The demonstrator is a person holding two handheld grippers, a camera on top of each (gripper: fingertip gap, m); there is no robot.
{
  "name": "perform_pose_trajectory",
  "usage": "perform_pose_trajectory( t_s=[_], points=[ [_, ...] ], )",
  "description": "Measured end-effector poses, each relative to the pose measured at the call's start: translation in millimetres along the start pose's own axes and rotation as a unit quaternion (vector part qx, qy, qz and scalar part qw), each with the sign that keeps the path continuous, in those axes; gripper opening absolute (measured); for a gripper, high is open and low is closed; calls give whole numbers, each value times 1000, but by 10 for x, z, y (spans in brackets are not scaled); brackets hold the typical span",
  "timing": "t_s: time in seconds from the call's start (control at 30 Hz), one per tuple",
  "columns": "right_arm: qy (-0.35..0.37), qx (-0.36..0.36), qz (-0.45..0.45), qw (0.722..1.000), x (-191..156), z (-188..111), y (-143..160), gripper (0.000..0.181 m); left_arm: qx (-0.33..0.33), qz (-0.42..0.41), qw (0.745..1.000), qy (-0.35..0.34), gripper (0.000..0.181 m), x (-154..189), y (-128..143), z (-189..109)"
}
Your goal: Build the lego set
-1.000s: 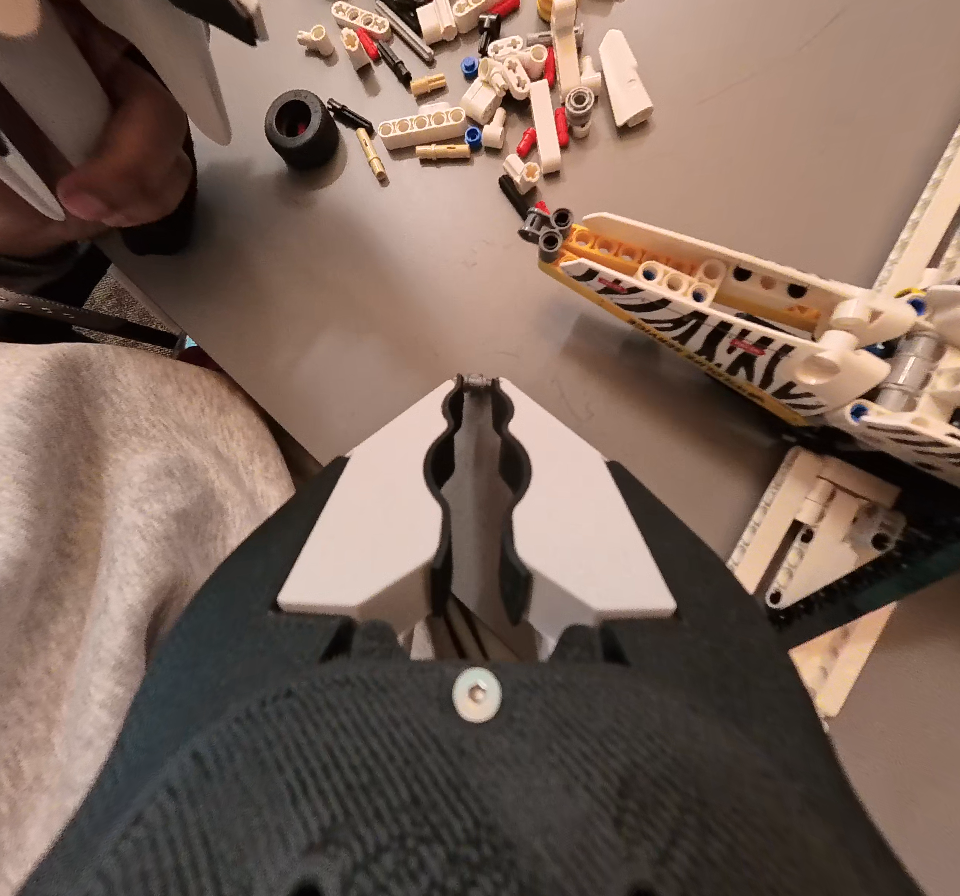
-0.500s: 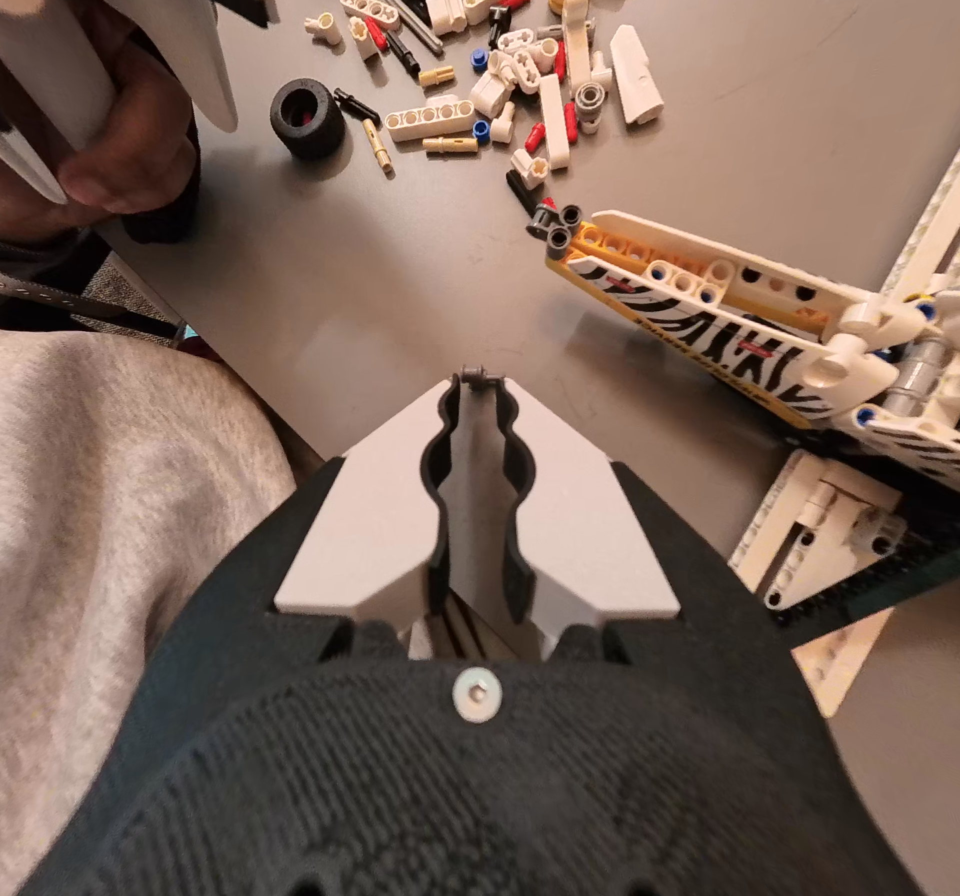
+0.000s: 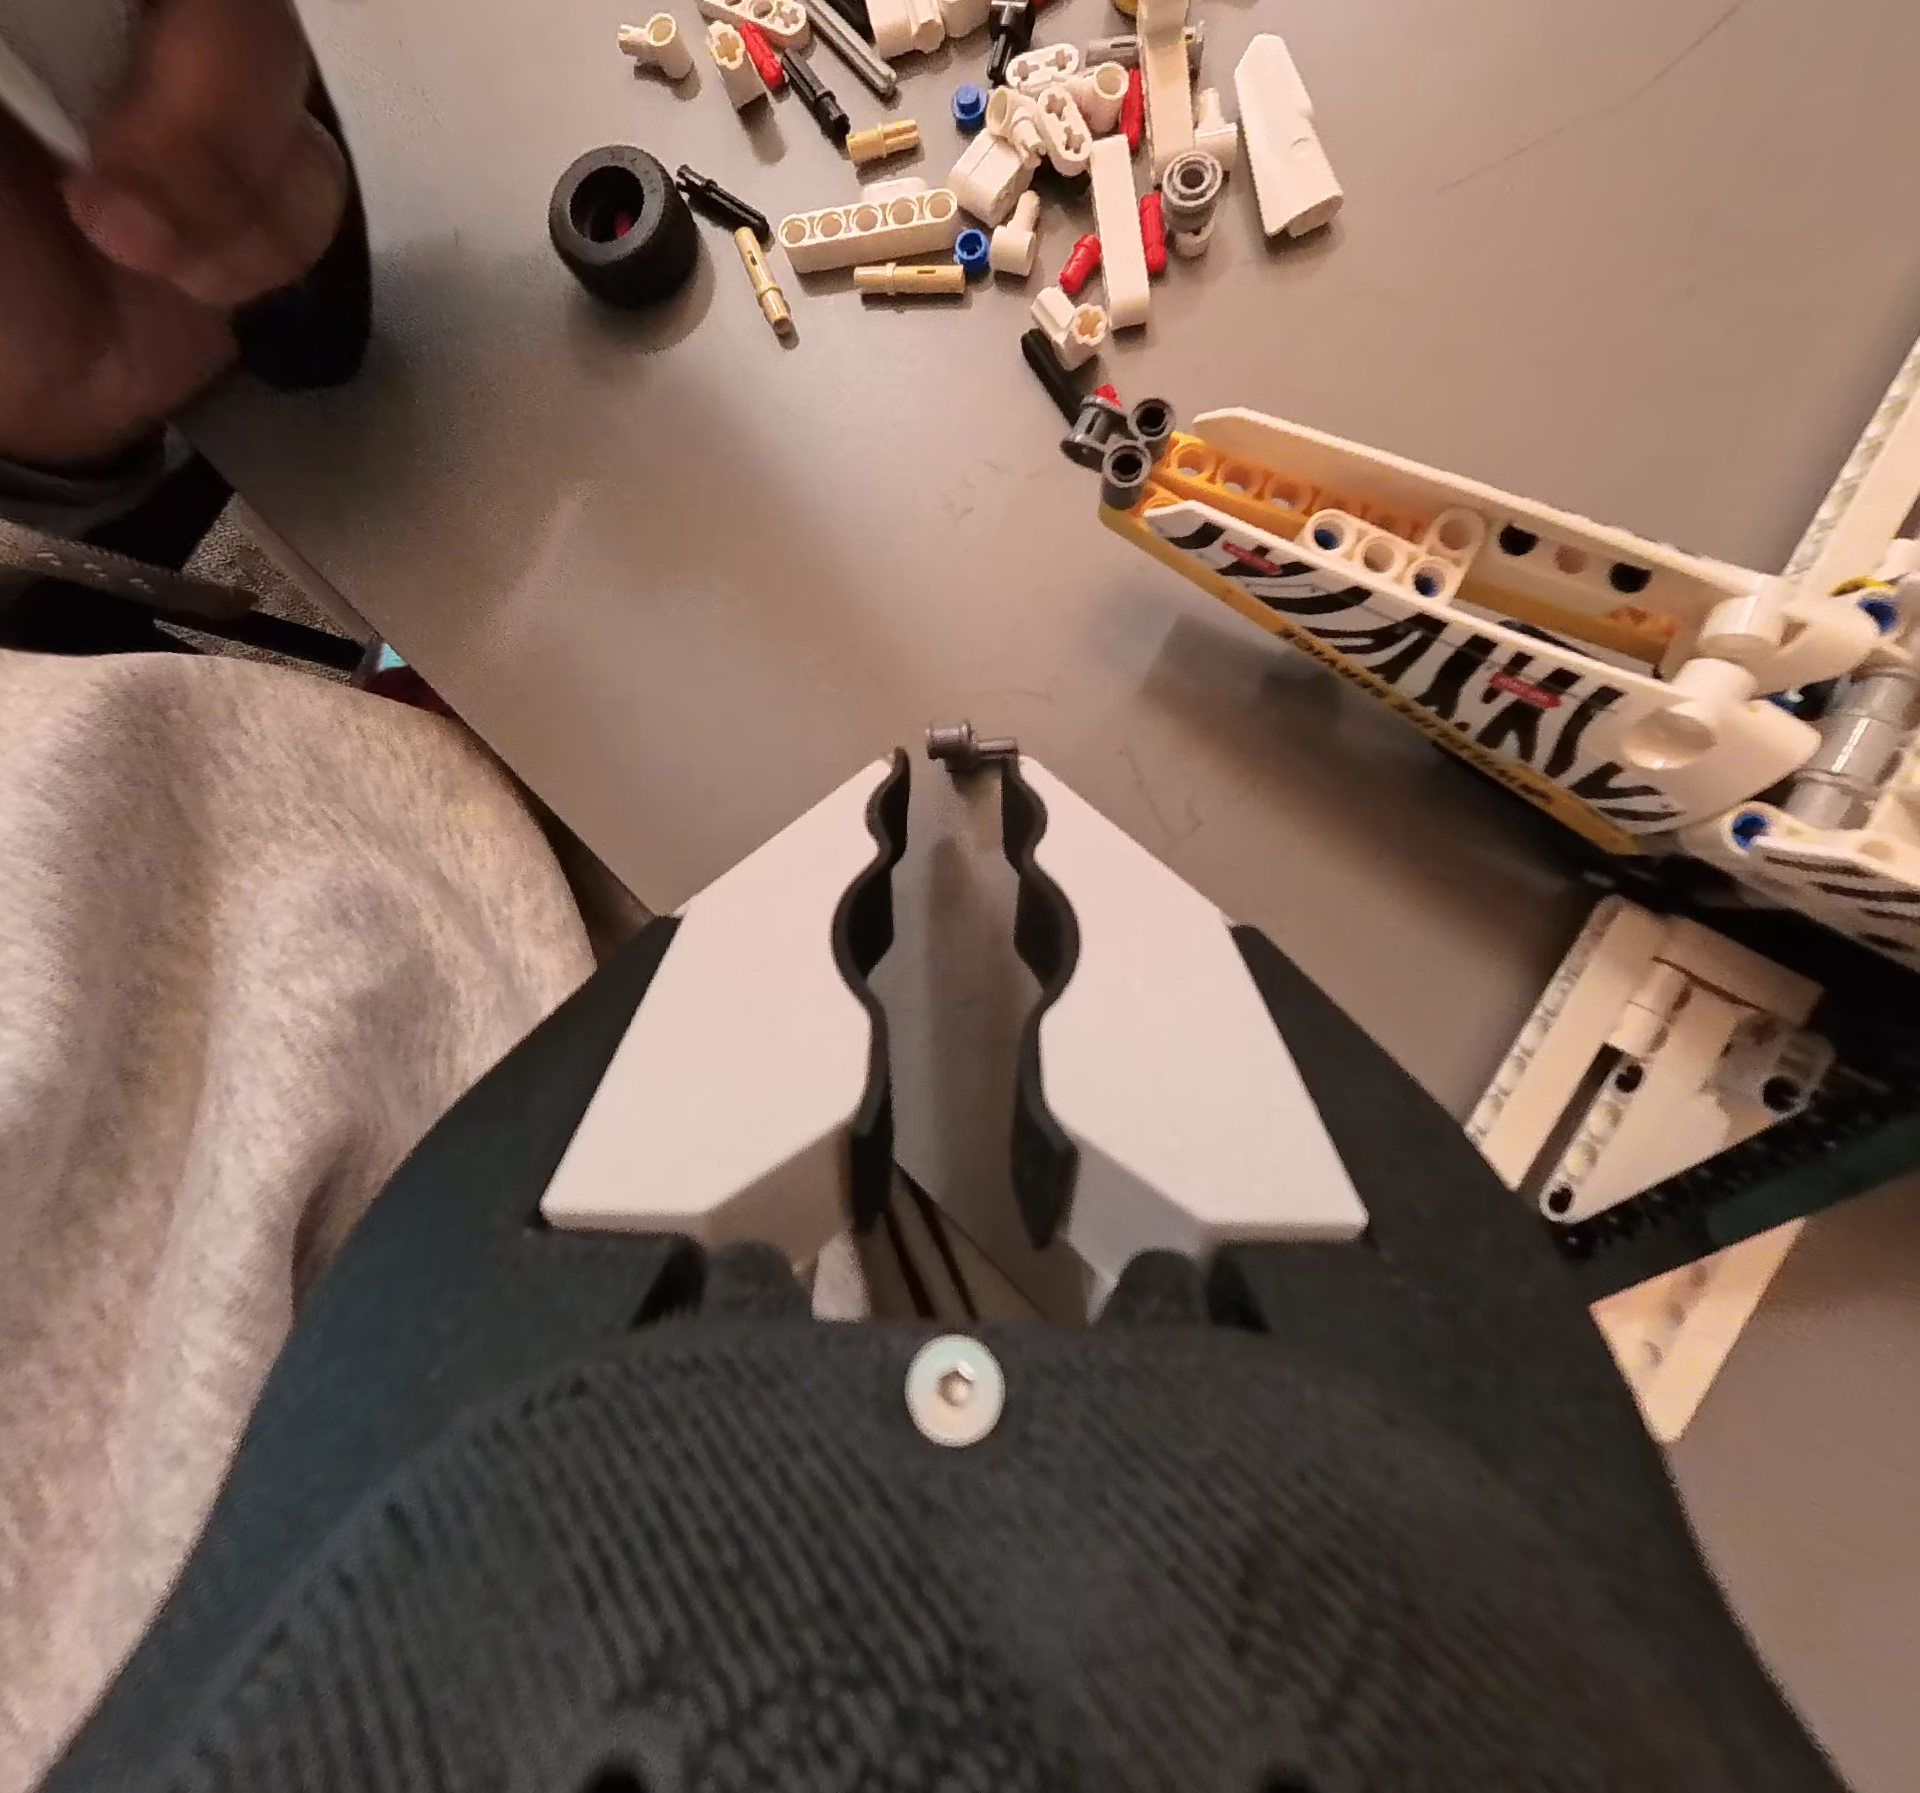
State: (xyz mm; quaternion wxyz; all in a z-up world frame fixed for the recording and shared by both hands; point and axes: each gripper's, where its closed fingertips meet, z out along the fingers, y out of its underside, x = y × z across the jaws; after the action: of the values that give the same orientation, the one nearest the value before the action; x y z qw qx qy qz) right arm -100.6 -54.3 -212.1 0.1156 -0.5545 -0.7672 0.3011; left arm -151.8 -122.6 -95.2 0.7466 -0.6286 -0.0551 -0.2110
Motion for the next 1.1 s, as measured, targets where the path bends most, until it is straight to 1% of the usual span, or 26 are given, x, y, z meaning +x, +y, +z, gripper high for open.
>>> perform_pose_trajectory(
  t_s=[0.1,0.17,0.2,0.27,0.4,0.57,0.7,0.8,0.87,0.97,1.1],
  points=[
    [-2,1,2,1000,3,3,17,17,59,2,994,-87,34,-287,-227,-245],
    [0,2,4,1000,25,13,37,17,58,-17,981,-184,27,-605,-225,-431],
    [0,2,7,1000,34,21,51,17,67,-27,977,-203,25,-679,-240,-498],
    [-6,2,17,1000,40,39,82,18,75,-46,975,-205,21,-724,-253,-549],
    [-6,3,18,1000,53,26,93,19,48,-44,975,-215,17,-753,-172,-511],
    [5,32,5,999,118,-112,-51,18,16,-27,974,-223,9,-749,-97,-450],
    [-2,65,-10,998,71,-185,-218,17,-2,-31,975,-219,0,-743,-47,-419],
    [-3,75,-28,997,21,-191,-291,18,-48,-38,973,-222,0,-766,71,-366],
    [-4,83,-37,996,0,-197,-333,18,-108,-47,967,-225,1,-789,239,-312],
    [-15,99,-41,994,-43,-204,-405,18,-205,-65,949,-231,5,-819,530,-250],
    [-31,111,-47,992,-104,-182,-441,18,-285,-60,921,-258,9,-886,762,-223]
  ],
)
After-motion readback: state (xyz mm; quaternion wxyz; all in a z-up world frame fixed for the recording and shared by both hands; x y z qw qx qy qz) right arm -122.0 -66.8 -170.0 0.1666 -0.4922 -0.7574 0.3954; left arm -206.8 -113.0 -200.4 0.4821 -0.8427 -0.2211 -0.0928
